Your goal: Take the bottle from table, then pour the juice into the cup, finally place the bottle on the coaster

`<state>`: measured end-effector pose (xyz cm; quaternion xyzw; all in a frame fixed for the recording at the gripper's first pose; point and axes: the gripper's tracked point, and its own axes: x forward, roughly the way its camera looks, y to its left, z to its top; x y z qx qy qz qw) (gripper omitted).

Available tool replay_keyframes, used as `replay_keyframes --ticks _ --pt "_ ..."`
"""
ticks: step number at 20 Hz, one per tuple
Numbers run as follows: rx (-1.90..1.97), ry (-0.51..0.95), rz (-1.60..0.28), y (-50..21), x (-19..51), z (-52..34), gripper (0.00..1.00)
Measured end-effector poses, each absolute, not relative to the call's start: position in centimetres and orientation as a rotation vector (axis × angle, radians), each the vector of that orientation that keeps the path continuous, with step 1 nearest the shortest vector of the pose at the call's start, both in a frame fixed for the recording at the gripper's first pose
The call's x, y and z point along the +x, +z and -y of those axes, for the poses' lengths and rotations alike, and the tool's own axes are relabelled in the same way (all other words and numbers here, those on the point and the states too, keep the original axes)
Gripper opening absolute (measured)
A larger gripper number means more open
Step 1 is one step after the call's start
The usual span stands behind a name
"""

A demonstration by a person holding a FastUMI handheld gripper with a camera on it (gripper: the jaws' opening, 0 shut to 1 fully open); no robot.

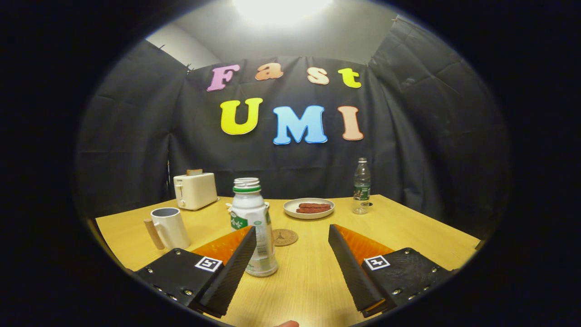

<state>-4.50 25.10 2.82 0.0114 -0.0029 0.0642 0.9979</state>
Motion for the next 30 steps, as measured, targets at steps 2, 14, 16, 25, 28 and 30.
replay_keyframes --ticks 2,14,16,25,28,30 --pt "0.019 0.159 -0.003 2.4 -3.8 -26.8 0.98" --pt "-0.003 0.175 -0.077 0.2 2.0 -30.2 0.95" --pt "-0.002 0.168 -0.093 -0.3 2.7 -30.1 0.89" --pt "-0.033 0.159 -0.080 -0.3 3.5 -30.5 0.74" --pt "-0.095 0.138 -0.085 -0.2 3.6 -30.7 0.71" --pt "-0.154 0.121 -0.091 -0.1 3.6 -31.0 0.71"
